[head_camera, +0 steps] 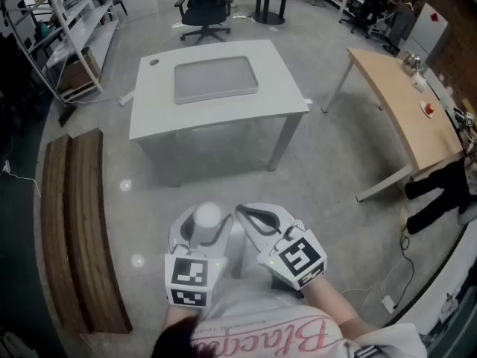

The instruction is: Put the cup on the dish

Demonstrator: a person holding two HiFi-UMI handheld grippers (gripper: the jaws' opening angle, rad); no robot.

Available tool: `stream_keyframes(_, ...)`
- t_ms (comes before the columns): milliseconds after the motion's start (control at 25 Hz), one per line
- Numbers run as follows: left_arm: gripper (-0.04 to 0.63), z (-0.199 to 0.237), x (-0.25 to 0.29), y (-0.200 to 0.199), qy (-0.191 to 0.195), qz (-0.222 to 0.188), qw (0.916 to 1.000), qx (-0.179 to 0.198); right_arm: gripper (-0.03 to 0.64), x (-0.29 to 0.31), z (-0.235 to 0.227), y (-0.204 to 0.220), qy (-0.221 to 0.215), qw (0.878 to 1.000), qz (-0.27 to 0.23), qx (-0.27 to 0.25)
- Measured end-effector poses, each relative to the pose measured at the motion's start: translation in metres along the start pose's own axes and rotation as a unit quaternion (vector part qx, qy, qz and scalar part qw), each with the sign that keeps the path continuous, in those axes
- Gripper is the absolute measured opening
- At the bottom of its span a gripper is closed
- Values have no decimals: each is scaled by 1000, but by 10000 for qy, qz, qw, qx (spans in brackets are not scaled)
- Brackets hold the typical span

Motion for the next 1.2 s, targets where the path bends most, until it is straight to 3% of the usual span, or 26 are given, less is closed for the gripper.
stream_keyframes(240,258,-6,-19,4,-66,3,10000,-53,2,-12,15,7,-8,9999,47,138)
stream_keyframes(520,258,-11,-16,3,112,-112,9999,-61,0,-10,17,12,-101,9998,115,94)
stream_keyframes(840,259,3,29,-12,-2,-105,9999,-28,2,9,-32,4,-13,10000,6,-56)
stream_keyframes(1200,259,20,79,-32,-419,-251,9987,-136,2,27,-80,-4,-296,9994,-94,-176)
Point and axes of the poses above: the fingertips, and each gripper's own axes: x forward along the fingers, z to its left, y out of its underside, the point moved 2 cm from there along -x, backward along the fingers, and after that the axes turned 7 degrees about -z, right-handed, at the moved point
